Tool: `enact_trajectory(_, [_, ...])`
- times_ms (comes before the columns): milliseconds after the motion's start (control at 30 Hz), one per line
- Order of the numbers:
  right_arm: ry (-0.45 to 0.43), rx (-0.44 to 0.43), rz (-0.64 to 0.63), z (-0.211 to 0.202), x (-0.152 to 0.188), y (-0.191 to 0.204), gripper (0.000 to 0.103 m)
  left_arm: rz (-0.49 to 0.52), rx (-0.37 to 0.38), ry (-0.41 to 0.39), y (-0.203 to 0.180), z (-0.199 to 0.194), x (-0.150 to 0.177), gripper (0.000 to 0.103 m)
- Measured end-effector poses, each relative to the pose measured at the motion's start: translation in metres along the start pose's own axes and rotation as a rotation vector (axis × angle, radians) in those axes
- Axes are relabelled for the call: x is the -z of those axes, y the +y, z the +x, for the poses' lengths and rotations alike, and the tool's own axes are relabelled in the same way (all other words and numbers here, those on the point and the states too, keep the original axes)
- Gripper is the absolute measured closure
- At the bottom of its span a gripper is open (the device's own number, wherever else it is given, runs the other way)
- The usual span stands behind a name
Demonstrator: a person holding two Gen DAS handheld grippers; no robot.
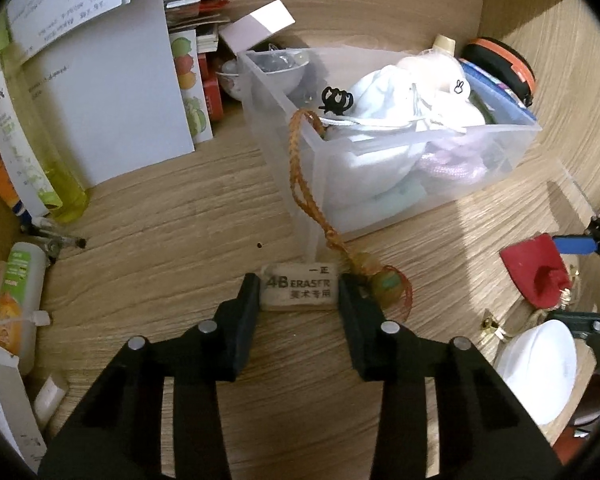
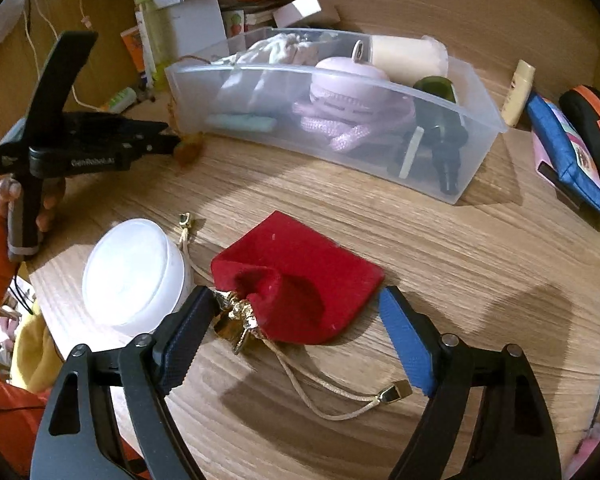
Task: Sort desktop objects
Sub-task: 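Grasp the beige eraser with the left tool while the right tool grasps the red velvet pouch, then carry the eraser and red pouch into the clear box and open both tools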
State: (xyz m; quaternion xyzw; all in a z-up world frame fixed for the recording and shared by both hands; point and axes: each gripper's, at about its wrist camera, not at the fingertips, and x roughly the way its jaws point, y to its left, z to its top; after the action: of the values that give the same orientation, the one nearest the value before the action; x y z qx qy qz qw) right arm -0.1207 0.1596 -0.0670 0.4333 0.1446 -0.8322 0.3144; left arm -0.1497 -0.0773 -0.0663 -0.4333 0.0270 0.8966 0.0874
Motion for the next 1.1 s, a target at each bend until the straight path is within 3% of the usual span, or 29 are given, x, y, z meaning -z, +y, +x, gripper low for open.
enact_trajectory(333, [-0.046,-0.005,-0.017,-0.004,-0.002,0.004,0.071,-0.079,-0.004,-0.061,0.012,-0.012,0.003,0.064])
enact_trajectory(433, [-0.055,-0.007,0.012,-0.006,-0.004,-0.001,0.079,-0.091,-0.004,-0.086,0.011,-0.020,0.005,0.064])
enact_trajectory(767, [-0.159,-0.007,0.098,-0.035,-0.021,-0.021,0.080,-0.109,0.004,-0.175,0.008,-0.049,0.006,0.064])
enact_trajectory(1100, [-0.297,0.028,0.136,-0.074,-0.053,-0.044,0.080,-0.118,0.017,-0.288,0.009,-0.083,-0.016,0.064])
